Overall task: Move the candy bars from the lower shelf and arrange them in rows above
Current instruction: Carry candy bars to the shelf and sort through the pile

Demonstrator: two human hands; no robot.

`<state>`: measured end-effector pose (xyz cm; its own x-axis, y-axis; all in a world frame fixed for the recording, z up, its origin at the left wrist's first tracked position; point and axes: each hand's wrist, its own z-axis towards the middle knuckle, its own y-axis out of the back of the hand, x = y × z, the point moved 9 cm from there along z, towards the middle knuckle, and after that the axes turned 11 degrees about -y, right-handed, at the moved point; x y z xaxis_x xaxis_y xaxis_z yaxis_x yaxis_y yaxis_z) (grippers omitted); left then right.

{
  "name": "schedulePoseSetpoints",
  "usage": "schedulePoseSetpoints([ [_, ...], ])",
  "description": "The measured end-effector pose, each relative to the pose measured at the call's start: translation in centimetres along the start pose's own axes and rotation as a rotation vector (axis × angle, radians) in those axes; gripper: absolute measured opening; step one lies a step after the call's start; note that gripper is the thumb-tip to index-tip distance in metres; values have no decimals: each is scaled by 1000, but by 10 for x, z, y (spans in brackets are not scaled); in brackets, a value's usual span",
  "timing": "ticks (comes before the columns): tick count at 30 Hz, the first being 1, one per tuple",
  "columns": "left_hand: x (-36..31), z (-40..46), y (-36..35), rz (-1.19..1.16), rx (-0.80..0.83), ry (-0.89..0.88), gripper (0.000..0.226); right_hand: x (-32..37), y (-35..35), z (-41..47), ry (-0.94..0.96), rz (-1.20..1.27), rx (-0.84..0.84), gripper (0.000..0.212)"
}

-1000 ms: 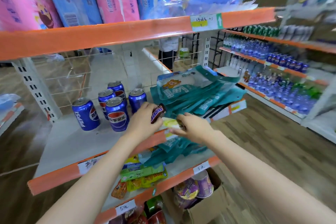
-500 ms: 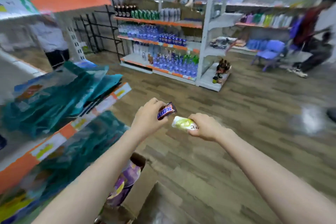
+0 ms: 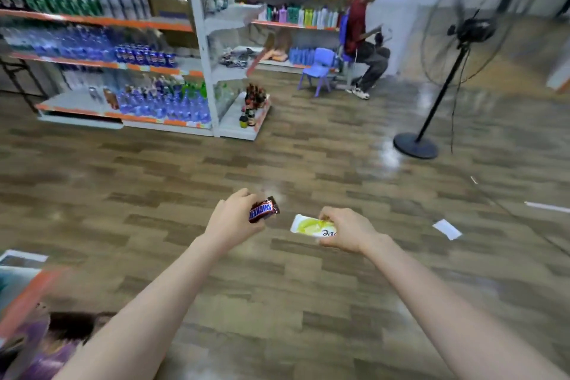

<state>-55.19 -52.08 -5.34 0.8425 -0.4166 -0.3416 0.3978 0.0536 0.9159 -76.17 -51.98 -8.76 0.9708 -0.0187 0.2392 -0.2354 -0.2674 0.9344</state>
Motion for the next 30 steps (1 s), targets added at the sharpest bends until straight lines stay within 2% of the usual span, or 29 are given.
schedulePoseSetpoints([
  [5, -19, 41, -31, -35, 54, -23, 41, -43, 5, 22, -80, 44, 16, 43],
  [11, -3, 102, -69, -73, 128, -14, 41, -69, 7, 75, -111, 107, 13, 41],
  [22, 48, 284, -106, -102, 182, -10, 40, -118, 49, 252, -188, 174, 4, 39],
  [30, 73, 402, -129, -111, 234, -6, 40, -154, 74, 344, -259, 230, 2, 39],
])
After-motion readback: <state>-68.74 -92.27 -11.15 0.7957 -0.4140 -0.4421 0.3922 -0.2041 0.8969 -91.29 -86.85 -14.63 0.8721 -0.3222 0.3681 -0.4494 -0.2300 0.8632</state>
